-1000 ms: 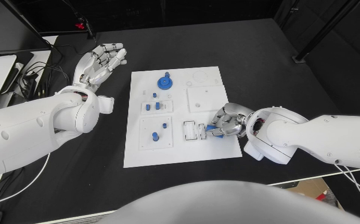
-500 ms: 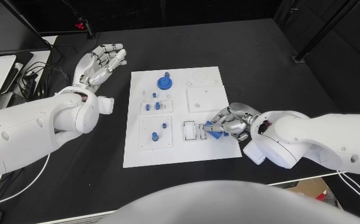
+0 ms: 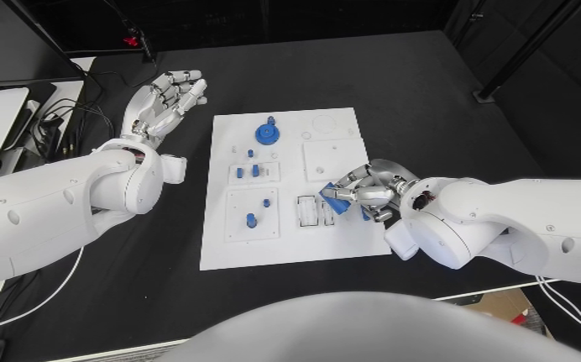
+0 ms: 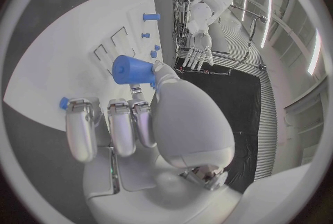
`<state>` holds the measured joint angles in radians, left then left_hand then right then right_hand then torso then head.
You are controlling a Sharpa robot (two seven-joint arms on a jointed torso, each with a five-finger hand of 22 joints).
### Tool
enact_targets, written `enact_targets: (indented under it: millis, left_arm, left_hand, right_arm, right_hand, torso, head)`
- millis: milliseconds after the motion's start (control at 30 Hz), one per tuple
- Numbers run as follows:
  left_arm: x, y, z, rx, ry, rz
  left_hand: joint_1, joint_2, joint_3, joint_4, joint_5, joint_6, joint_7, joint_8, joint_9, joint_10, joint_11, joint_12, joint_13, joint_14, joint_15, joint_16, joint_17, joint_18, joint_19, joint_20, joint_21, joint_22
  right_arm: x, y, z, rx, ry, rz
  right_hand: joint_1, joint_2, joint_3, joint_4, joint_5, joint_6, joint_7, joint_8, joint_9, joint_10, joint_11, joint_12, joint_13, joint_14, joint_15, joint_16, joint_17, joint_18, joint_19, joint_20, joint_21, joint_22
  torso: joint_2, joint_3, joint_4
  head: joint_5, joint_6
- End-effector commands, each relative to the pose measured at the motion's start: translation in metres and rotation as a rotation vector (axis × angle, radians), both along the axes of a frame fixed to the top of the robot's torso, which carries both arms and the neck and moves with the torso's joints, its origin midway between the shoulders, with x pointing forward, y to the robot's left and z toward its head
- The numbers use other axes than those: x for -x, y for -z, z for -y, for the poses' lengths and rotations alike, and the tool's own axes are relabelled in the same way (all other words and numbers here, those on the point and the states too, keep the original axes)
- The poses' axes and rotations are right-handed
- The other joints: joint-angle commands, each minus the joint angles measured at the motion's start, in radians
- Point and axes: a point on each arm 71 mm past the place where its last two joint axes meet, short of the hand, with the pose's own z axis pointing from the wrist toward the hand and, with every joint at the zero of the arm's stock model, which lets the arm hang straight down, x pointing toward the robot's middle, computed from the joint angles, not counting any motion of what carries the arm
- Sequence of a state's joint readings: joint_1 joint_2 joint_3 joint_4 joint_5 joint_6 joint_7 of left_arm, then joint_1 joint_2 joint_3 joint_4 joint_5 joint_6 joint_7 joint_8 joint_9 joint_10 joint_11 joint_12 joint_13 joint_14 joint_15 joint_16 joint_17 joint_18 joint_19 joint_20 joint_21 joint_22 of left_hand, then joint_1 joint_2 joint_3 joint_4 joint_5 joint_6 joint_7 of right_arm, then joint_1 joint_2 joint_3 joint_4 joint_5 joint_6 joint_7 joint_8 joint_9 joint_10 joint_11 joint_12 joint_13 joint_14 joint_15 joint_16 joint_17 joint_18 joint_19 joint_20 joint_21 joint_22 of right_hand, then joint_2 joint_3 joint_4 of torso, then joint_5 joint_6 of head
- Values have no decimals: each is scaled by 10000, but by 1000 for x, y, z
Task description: Assemble the parts on the task board
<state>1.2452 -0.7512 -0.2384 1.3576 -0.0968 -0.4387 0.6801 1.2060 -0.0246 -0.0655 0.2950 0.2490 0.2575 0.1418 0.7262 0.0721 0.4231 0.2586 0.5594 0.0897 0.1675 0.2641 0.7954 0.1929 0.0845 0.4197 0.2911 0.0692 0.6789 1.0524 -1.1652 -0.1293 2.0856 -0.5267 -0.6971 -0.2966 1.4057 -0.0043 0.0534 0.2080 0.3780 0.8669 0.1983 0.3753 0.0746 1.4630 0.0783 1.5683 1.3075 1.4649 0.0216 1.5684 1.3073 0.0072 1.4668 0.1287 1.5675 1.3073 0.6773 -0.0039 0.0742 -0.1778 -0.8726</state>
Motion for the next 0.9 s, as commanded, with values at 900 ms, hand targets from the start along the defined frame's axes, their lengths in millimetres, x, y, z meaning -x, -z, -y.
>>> enact_targets:
  millis: [900]
  left_arm:
    - [1, -6, 4, 253, 216, 776]
  left_hand:
    - [-13, 139, 32, -15, 65, -54, 1542, 47, -11, -47, -10, 72, -23, -61, -27, 50, -25, 21, 37, -9, 51, -3]
  right_arm:
    - [-12, 19, -22, 403, 805, -1283]
  right_hand:
    - [-448, -58, -445, 370, -114, 1128, -689, -351, 44, 1078, -153, 25, 2633, 1059, -119, 24, 2635, -72, 1040, -92, 33, 2635]
  torso:
    - [3, 1, -26]
  head:
    - [143, 0]
